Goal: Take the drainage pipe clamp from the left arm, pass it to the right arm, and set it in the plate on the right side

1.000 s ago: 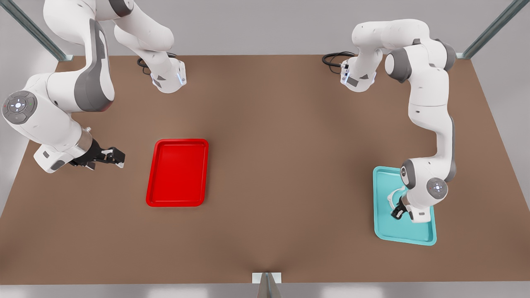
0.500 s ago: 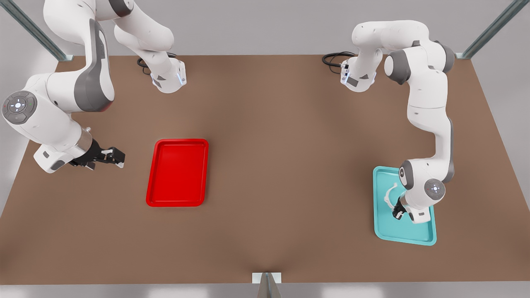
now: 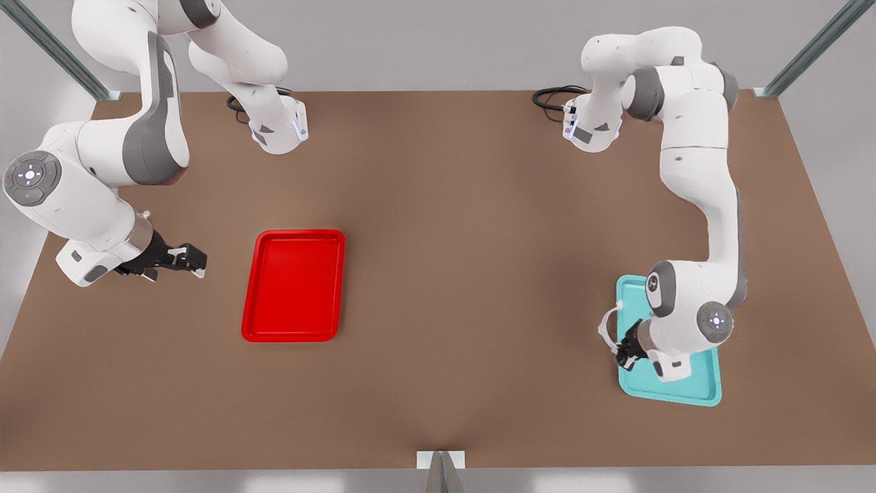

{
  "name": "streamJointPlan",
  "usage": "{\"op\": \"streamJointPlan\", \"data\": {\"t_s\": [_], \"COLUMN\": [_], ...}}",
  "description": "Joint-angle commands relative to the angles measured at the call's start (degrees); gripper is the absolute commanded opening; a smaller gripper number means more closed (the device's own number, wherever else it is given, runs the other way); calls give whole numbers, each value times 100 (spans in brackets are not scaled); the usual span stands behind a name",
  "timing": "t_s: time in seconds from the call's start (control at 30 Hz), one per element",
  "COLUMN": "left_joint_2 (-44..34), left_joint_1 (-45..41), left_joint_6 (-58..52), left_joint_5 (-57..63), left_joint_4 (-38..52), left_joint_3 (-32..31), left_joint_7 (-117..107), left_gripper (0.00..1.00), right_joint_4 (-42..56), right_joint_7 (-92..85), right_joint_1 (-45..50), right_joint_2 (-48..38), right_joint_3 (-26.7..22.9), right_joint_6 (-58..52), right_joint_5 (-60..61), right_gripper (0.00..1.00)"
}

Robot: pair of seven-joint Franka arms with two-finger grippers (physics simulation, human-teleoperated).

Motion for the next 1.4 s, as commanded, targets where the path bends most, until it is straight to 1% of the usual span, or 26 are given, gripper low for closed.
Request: {"op": "streamJointPlan", "data": {"t_s": [0.0, 0.07, 0.13, 0.2, 0.27, 0.33, 0.5, 0.63, 0.7, 0.73, 0.8, 0.83, 1.0, 1.1, 1.17, 1.3, 1.33, 1.37], "left_joint_2": [-43, -34, -8, 19, 19, 19, 62, 133, 133, 133, 133, 133, 133, 133, 133, 124, 124, 124], "left_joint_1": [-67, -128, -585, -1042, -1350, -1772, -2185, -2256, -2256, -2256, -2256, -2264, -2264, -2264, -2247, -2238, -2247, -2247], "left_joint_6": [-829, -276, 251, 902, 1289, 1667, 2572, 2660, 2651, 2651, 2642, 2642, 2642, 2642, 2625, 2616, 2616, 2616], "left_joint_5": [-516, -516, -508, -490, -455, -446, -455, -490, -525, -525, -534, -534, -534, -534, -534, -543, -543, -543], "left_joint_4": [184, 211, 229, 229, 237, 237, 237, 237, 229, 220, 211, 202, 185, 185, 185, 185, 185, 185], "left_joint_3": [-478, -1033, -1024, -1006, -980, -743, -716, -760, -848, -866, -971, -971, -980, -989, -989, -998, -998, -998], "left_joint_7": [-4652, -6615, -7600, -8611, -9498, -10325, -11837, -11504, -11073, -10985, -10774, -10773, -10765, -10773, -10773, -10773, -10773, -10773], "left_gripper": [21, 21, 21, 21, 21, 21, 21, 21, 21, 21, 21, 21, 21, 21, 21, 21, 21, 21], "right_joint_4": [3, -6, -41, -41, -32, -23, 3, 99, 591, 609, 636, 785, 759, 487, 443, 319, 319, 328], "right_joint_7": [8, 34, 96, 360, 833, 1028, 2231, 2548, 2610, 2619, 2618, 2662, 2680, 2671, 2680, 2680, 2680, 2680], "right_joint_1": [0, 18, 62, 308, 703, 1125, 2004, 2443, 2689, 2716, 2804, 2892, 3024, 3068, 3076, 3129, 3129, 3155], "right_joint_2": [-6, -6, 38, 196, 416, 556, 934, 1338, 1751, 1822, 2024, 2138, 2200, 2174, 2165, 2200, 2200, 2209], "right_joint_3": [3, 12, 65, 91, 91, 91, 91, 91, 91, 91, 91, 91, 91, 91, 91, 82, 91, 82], "right_joint_6": [-10, -10, 34, 183, 543, 868, 1457, 2099, 2108, 2152, 2679, 2697, 2679, 2591, 2345, 2468, 2617, 2706], "right_joint_5": [4, 4, 22, 31, 48, 31, -14, -5, 4, 4, 4, 4, 22, -5, -13, -145, -250, -391], "right_gripper": [100, 100, 100, 100, 100, 100, 100, 100, 100, 100, 100, 100, 100, 100, 100, 99, 93, 80]}}
